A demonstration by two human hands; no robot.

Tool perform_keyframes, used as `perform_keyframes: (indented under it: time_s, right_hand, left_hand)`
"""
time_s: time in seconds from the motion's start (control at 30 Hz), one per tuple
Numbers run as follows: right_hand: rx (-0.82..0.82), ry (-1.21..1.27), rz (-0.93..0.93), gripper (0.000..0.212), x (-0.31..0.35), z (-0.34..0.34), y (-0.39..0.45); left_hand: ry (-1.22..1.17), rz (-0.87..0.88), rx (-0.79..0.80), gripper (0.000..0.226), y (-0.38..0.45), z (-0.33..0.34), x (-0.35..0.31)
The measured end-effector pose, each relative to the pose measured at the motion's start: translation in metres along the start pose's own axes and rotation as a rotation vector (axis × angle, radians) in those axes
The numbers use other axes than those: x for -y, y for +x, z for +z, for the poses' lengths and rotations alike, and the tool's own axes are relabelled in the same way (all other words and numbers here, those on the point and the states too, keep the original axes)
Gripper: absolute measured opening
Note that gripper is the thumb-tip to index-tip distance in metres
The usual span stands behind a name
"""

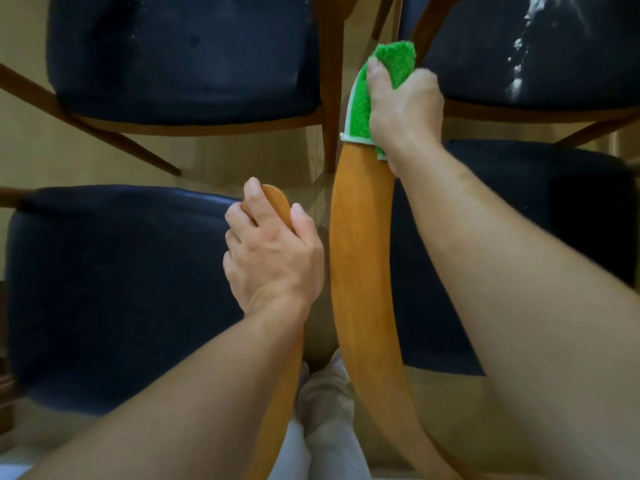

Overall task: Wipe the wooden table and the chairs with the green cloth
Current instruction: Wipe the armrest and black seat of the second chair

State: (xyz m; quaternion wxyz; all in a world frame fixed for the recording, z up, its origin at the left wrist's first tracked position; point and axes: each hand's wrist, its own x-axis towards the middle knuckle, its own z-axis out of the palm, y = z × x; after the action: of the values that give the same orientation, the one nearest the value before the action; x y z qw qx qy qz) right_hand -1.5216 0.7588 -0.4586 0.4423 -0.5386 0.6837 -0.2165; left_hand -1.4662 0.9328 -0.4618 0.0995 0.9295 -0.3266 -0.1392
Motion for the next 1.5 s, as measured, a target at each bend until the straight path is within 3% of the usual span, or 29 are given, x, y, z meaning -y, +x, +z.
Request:
perform_keyframes:
  time_s: [0.1,0.2,0.47,0.63,0.9,1.03,1.2,1.37,1.5]
  right_hand:
    - [-0.032,-0.017,-0.02,0.03,-0.003,0.002,0.004]
    - [-0.017,-0.016,0.036,0.048,-0.024,0.002,-0.025]
    - [0.193,-0.213,0.09,0.057,-0.1,-0.027,-0.172]
    - [0.29,-0.356,0.161,0.076,-0.135,-0.054,-0.235]
    - [0.053,-0.27,0.018,0.061,-0.093,-0.01,-0.162]
    - [-0.059,-0.34,-0.046,0.055,-0.071,0.005,-0.12]
    - [0.003,-0.374,-0.048,0.051,-0.104,-0.016,-0.178]
    - [0.123,-0.522,0.072,0.066,-0.154,-0.057,-0.264]
    - [0.039,-0.575,0.075,0.071,-0.155,-0.051,-0.272]
  left_hand:
    - [0.003,0.0,-0.004,0.059,0.001,0.001,0.0]
    - [0.007,-0.001,0.006,0.059,0.001,0.001,-0.001]
    - [0.001,0.01,0.008,0.058,0.0,0.001,0.0]
    - [-0.01,0.026,-0.011,0.058,0.002,0.003,0.001]
    - [-0.038,0.047,-0.031,0.06,0.003,0.007,0.005]
    - [-0.045,0.053,-0.042,0.059,0.003,0.008,0.004]
    - [-0.051,0.06,-0.045,0.061,0.005,0.009,0.003]
    - [-0.065,0.069,-0.034,0.062,0.007,0.007,0.005]
    - [-0.071,0.074,-0.037,0.062,0.007,0.008,0.006]
